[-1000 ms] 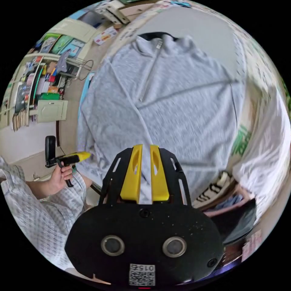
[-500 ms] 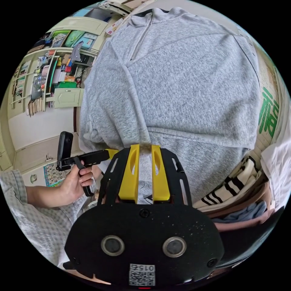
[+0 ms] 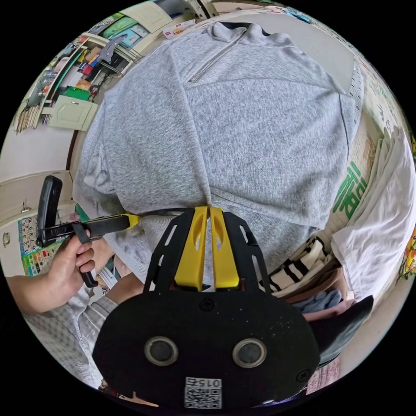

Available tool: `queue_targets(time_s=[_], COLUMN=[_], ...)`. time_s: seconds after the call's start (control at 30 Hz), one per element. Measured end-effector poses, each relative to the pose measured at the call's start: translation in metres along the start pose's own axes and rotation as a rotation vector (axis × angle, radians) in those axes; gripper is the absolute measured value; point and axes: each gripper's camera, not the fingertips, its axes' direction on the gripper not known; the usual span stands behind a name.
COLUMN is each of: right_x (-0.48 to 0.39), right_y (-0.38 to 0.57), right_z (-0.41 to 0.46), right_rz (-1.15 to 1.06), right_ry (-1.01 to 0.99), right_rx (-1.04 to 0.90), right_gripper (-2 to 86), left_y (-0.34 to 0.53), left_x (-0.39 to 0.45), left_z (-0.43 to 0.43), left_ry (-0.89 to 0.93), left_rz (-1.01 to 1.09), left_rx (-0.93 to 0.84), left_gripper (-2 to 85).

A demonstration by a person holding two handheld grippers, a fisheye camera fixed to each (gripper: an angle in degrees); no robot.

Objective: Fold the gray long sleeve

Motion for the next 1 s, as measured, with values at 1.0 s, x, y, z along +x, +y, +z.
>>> queue_targets(time_s=[1.0], right_x=[0.084], right_y=[-0.171], right_z=[-0.181], right_rz=[0.121], right_ry=[-0.001], right_rx=[0.311], right_gripper=[8.8], left_y=[-0.301], left_x=[0.211], left_z=[-0.168], left_ry=[-0.403], left_rz=[0.913], left_rx=[-0.008], left_gripper=[10.9])
